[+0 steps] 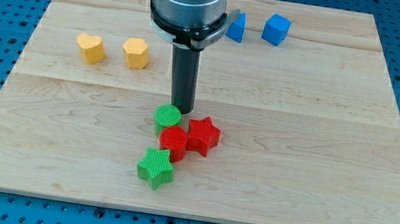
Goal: Slide yellow heart along with yellow hexagon towards center
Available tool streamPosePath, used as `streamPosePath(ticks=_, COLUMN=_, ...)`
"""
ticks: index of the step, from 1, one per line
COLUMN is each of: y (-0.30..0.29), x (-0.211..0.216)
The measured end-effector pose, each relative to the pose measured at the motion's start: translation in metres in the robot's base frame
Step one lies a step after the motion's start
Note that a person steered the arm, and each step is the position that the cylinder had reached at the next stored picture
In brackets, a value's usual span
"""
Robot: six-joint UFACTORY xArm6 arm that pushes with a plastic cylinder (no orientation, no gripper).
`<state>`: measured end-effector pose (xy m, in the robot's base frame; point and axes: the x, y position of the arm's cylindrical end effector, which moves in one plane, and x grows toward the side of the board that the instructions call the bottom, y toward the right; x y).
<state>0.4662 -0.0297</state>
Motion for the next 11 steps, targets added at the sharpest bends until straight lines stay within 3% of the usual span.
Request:
streamPosePath(ticks=2, y=0.0, x=-0.002)
streamPosePath(ticks=3, y=-0.039, x=-0.007)
streamPosePath(ticks=4, y=-0.135, x=-0.019)
streamPosePath(ticks=5, y=-0.17, x=-0.065)
streamPosePath(ticks=6, y=-0.161, x=-0.071)
streamPosePath(ticks=7, y=-0.221, x=-0.085)
streamPosePath(ticks=8, y=-0.202, x=-0.112)
streamPosePath(ticks=10, y=-0.097, x=-0.082)
streamPosePath(ticks=11, y=-0.13, x=-0.08)
